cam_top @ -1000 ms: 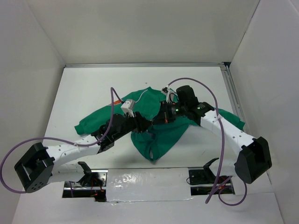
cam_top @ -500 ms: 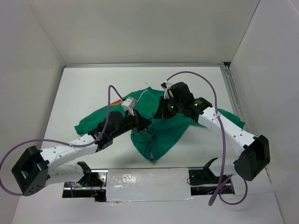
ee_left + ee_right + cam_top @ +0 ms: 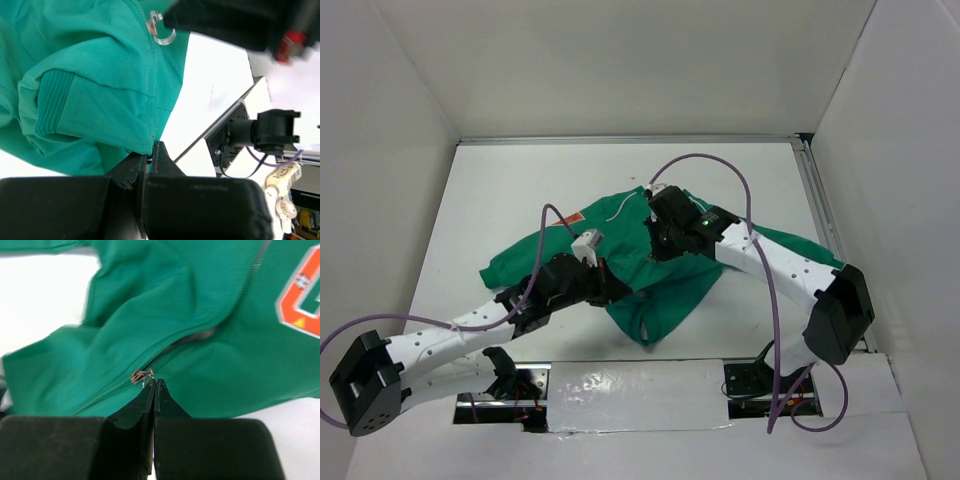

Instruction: Zip up the jacket

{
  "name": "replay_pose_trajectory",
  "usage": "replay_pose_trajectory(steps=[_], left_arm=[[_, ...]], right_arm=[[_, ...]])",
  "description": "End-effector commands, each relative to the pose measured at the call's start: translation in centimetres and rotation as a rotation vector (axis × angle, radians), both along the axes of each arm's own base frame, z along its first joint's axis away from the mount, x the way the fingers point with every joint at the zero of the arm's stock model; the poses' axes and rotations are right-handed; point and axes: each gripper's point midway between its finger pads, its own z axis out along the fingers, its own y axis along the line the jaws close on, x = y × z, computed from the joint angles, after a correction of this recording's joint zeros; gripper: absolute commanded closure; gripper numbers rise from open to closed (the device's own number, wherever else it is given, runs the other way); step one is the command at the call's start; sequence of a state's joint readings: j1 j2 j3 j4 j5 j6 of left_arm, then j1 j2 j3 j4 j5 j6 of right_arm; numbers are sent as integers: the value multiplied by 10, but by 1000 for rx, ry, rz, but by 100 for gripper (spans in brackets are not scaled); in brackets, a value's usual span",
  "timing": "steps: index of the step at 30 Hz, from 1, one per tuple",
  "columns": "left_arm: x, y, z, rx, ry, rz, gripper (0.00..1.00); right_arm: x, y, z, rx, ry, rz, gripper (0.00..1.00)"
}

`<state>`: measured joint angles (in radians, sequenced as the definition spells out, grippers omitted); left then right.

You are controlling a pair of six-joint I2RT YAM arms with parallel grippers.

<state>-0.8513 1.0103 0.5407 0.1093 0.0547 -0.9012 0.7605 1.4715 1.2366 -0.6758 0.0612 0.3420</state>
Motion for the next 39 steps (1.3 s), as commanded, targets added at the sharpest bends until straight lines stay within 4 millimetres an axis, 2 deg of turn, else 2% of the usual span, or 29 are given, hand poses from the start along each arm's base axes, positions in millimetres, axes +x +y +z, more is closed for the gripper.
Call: replay_pose_trajectory(steps=[1, 5, 6, 8, 9, 10, 11, 13, 14, 15, 16, 17, 19, 20, 21, 22, 23, 24, 25, 26, 27, 28, 29, 30, 31, 33, 34, 36, 39], left_arm=[[-27, 3, 1, -20, 57, -65, 100], [-39, 18, -12, 1, 132, -26, 100], [-40, 22, -19, 14, 148, -9, 100], [-44, 26, -23, 20, 166, -1, 100], [-45, 28, -26, 28, 171, 2, 100], [-45, 30, -28, 35, 172, 5, 100], [-46, 31, -31, 38, 178, 6, 100], [-46, 32, -35, 44, 183, 16, 100], [-45, 34, -36, 51, 180, 23, 100], [-45, 35, -38, 55, 180, 21, 100], [-43, 37, -40, 61, 184, 38, 100], [-42, 39, -42, 67, 185, 40, 100], [-38, 45, -53, 86, 212, 66, 100], [-34, 45, -54, 82, 202, 68, 100], [-30, 48, -60, 98, 212, 83, 100], [-27, 49, -61, 99, 215, 94, 100], [-24, 49, -61, 101, 225, 111, 100], [-24, 52, -64, 115, 245, 116, 100], [-23, 53, -63, 118, 246, 126, 100], [-22, 54, -61, 117, 240, 132, 100], [-21, 55, -55, 107, 219, 129, 100], [-21, 57, -53, 110, 209, 128, 100], [-19, 59, -51, 111, 200, 143, 100], [-21, 64, -49, 116, 206, 159, 100], [-19, 67, -45, 118, 209, 181, 100], [-24, 74, -48, 144, 232, 194, 100], [-19, 79, -49, 159, 224, 233, 100], [-17, 84, -50, 175, 225, 258, 100], [-20, 98, -63, 239, 283, 321, 100]], right_arm=[[53, -32, 12, -117, -154, -191, 100], [108, -75, -11, -258, -171, -422, 100], [125, -83, -3, -255, -193, -474, 100], [157, -123, -24, -330, -159, -599, 100], [178, -135, -10, -330, -198, -653, 100], [193, -160, -9, -386, -223, -735, 100], [225, -188, -7, -393, -232, -818, 100], [255, -226, -4, -406, -234, -908, 100], [274, -262, -27, -443, -205, -962, 100], [307, -275, 11, -367, -302, -1015, 100], [319, -280, -17, -358, -232, -1000, 100], [339, -297, 19, -274, -299, -1038, 100], [357, -292, 36, -187, -370, -1004, 100], [355, -285, 21, -187, -349, -963, 100], [361, -272, 26, -150, -381, -895, 100], [356, -246, 43, -51, -374, -782, 100], [343, -235, 23, -33, -307, -730, 100], [333, -222, 19, -8, -278, -673, 100], [319, -211, 42, 35, -299, -632, 100], [294, -197, 8, 43, -210, -570, 100], [285, -180, 9, 64, -234, -512, 100], [267, -170, 38, 103, -281, -467, 100], [240, -154, 7, 129, -192, -402, 100], [222, -139, 21, 178, -190, -361, 100], [199, -132, -1, 201, -111, -351, 100], [171, -103, 4, 321, -70, -237, 88], [150, -98, -19, 350, 9, -231, 75], [130, -78, -16, 462, 53, -129, 54], [108, -65, -35, 525, 135, -57, 42]])
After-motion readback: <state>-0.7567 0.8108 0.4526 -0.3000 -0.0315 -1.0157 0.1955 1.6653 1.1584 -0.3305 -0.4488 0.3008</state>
